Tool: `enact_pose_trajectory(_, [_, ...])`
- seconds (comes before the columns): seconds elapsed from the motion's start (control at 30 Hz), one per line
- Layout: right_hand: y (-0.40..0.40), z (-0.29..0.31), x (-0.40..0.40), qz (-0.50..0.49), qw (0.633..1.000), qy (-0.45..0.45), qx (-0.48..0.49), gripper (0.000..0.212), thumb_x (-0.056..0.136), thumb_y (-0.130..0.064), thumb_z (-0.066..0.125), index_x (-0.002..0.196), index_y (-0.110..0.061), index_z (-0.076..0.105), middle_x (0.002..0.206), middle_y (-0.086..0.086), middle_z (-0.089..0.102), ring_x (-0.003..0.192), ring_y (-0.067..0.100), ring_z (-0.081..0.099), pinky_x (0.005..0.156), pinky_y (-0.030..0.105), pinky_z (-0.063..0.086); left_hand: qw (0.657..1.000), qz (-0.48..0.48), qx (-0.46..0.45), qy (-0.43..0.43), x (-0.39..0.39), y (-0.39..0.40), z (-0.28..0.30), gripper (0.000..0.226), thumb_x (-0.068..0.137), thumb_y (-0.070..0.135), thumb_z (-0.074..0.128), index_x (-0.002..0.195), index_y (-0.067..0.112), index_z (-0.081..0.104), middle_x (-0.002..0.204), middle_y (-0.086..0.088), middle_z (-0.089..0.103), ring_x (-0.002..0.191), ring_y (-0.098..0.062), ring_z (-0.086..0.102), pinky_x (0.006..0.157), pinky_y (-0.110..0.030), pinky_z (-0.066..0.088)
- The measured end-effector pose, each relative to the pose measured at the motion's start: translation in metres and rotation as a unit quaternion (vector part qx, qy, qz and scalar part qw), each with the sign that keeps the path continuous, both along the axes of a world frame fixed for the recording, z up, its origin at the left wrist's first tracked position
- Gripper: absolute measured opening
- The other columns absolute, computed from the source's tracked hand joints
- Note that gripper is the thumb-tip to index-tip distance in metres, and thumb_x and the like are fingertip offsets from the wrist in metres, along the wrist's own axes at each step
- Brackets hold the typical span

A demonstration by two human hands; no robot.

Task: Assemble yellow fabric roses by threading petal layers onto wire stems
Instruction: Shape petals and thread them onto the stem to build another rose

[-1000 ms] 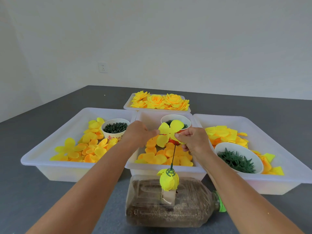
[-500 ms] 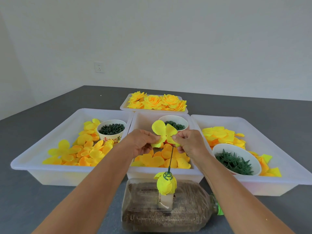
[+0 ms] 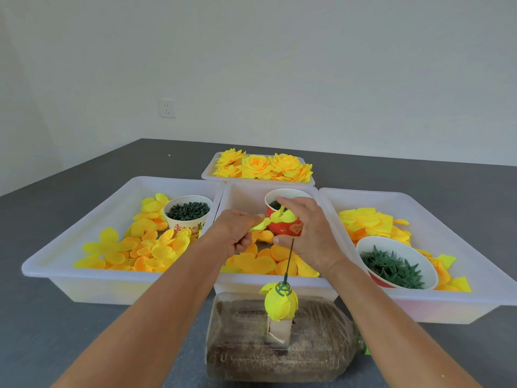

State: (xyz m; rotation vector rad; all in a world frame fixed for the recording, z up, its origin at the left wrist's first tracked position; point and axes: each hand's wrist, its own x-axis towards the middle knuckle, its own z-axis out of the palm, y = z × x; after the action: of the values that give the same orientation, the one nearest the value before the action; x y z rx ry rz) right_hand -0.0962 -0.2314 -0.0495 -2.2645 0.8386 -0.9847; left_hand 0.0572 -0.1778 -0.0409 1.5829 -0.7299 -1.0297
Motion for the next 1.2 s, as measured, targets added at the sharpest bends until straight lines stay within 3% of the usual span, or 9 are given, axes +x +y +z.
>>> enact_pose_trajectory(0.13, [0.003, -0.001, 0.002, 0.016, 0.998, 0.017, -0.059, 0.044, 0.071, -0.014, 0.08, 0.113, -0.018, 0.069, 0.123, 0.003, 0.05, 0.118, 0.019, 0.037, 0.102, 0.028, 0.03, 0.999, -0.03, -0.002, 0.013, 0.0, 0.002, 0.0, 0.03, 0.088, 0.023, 0.064, 0.068, 0.012, 0.046, 0.045, -0.003, 0.035, 0.03, -0.01, 0.028, 0.034, -0.011, 0.021])
enact_pose_trajectory(0.27, [0.0, -0.001, 0.002, 0.022, 0.998, -0.053, 0.04, 0.012, 0.08, -0.01, 0.072, 0.087, -0.001, 0.07, 0.078, 0.003, 0.06, 0.078, 0.017, 0.053, 0.074, 0.026, 0.043, 0.995, -0.06, -0.05, 0.055, -0.003, 0.006, 0.003, 0.036, 0.094, 0.033, 0.054, 0.067, 0.008, 0.054, 0.04, -0.001, 0.041, 0.033, -0.011, 0.034, 0.034, -0.012, 0.025])
enact_pose_trajectory(0.33, [-0.002, 0.001, -0.001, -0.006, 0.985, -0.118, 0.125, 0.015, 0.08, -0.013, 0.073, 0.08, 0.002, 0.068, 0.065, 0.002, 0.052, 0.064, 0.013, 0.048, 0.063, 0.027, 0.043, 0.993, -0.025, -0.106, 0.043, -0.002, 0.006, 0.005, 0.04, 0.092, 0.04, 0.053, 0.066, 0.01, 0.056, 0.048, -0.001, 0.048, 0.042, -0.012, 0.041, 0.038, -0.017, 0.03])
enact_pose_trajectory(0.4, [-0.004, 0.004, -0.003, -0.006, 0.961, -0.182, 0.21, 0.019, 0.076, -0.011, 0.075, 0.079, 0.006, 0.066, 0.069, 0.011, 0.057, 0.065, 0.021, 0.052, 0.064, 0.036, 0.047, 0.988, -0.01, -0.151, 0.001, -0.004, 0.007, 0.006, 0.033, 0.081, 0.047, 0.063, 0.075, 0.014, 0.059, 0.064, 0.002, 0.059, 0.062, -0.014, 0.052, 0.057, -0.027, 0.044])
enact_pose_trajectory(0.5, [-0.002, 0.008, -0.004, 0.001, 0.938, -0.218, 0.27, 0.017, 0.073, -0.008, 0.077, 0.085, 0.002, 0.069, 0.081, 0.02, 0.066, 0.073, 0.028, 0.061, 0.073, 0.047, 0.053, 0.984, -0.059, -0.164, -0.027, -0.008, 0.01, 0.006, 0.023, 0.074, 0.031, 0.072, 0.086, 0.014, 0.064, 0.085, -0.002, 0.068, 0.083, -0.02, 0.062, 0.079, -0.036, 0.051])
enact_pose_trajectory(0.67, [0.003, 0.015, -0.01, 0.042, 0.904, -0.223, 0.361, 0.023, 0.076, -0.009, 0.073, 0.098, -0.003, 0.069, 0.096, 0.019, 0.07, 0.086, 0.032, 0.067, 0.084, 0.051, 0.054, 0.977, -0.103, -0.183, 0.022, -0.01, 0.017, 0.011, 0.021, 0.078, -0.005, 0.066, 0.099, 0.0, 0.064, 0.077, -0.005, 0.071, 0.065, -0.016, 0.068, 0.056, -0.025, 0.055])
enact_pose_trajectory(0.87, [0.012, 0.031, -0.017, 0.102, 0.868, -0.248, 0.419, 0.038, 0.058, -0.017, 0.074, 0.095, -0.007, 0.069, 0.086, 0.01, 0.074, 0.074, 0.022, 0.071, 0.068, 0.035, 0.059, 0.972, -0.1, -0.206, 0.051, -0.01, 0.025, 0.024, 0.012, 0.079, 0.002, 0.063, 0.089, 0.009, 0.065, 0.08, -0.006, 0.068, 0.071, -0.019, 0.062, 0.075, -0.033, 0.049])
enact_pose_trajectory(1.13, [0.024, 0.061, -0.019, 0.101, 0.838, -0.269, 0.465, 0.029, 0.064, -0.008, 0.071, 0.092, -0.006, 0.065, 0.076, 0.01, 0.073, 0.06, 0.021, 0.07, 0.055, 0.032, 0.057, 0.971, -0.115, -0.198, 0.062, -0.015, 0.037, 0.053, 0.032, 0.059, 0.017, 0.072, 0.089, 0.012, 0.063, 0.075, 0.0, 0.069, 0.062, -0.013, 0.064, 0.063, -0.029, 0.053])
enact_pose_trajectory(1.2, [0.029, 0.069, -0.02, 0.105, 0.833, -0.268, 0.472, 0.038, 0.06, -0.007, 0.071, 0.098, -0.005, 0.065, 0.077, 0.01, 0.073, 0.058, 0.02, 0.069, 0.053, 0.03, 0.057, 0.974, -0.12, -0.181, 0.062, -0.017, 0.041, 0.06, 0.033, 0.058, 0.017, 0.074, 0.089, 0.011, 0.063, 0.077, -0.002, 0.068, 0.063, -0.013, 0.064, 0.06, -0.027, 0.054])
